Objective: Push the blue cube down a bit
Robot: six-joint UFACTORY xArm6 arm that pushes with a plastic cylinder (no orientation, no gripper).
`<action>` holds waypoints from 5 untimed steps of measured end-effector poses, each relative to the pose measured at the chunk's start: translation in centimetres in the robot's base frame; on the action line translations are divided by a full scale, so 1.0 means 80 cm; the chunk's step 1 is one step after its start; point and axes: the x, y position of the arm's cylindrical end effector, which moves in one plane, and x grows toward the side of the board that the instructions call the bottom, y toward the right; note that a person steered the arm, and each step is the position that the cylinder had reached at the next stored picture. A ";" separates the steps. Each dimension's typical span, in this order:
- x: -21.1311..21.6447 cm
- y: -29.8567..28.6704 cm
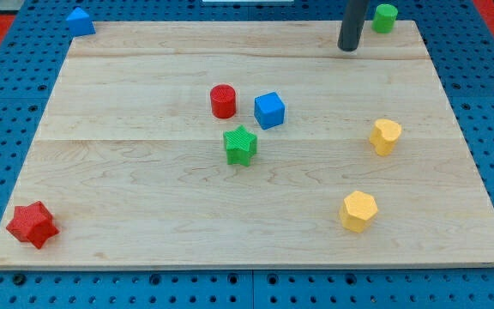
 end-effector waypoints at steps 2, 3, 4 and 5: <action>0.031 -0.143; 0.110 -0.146; 0.160 -0.183; 0.195 -0.215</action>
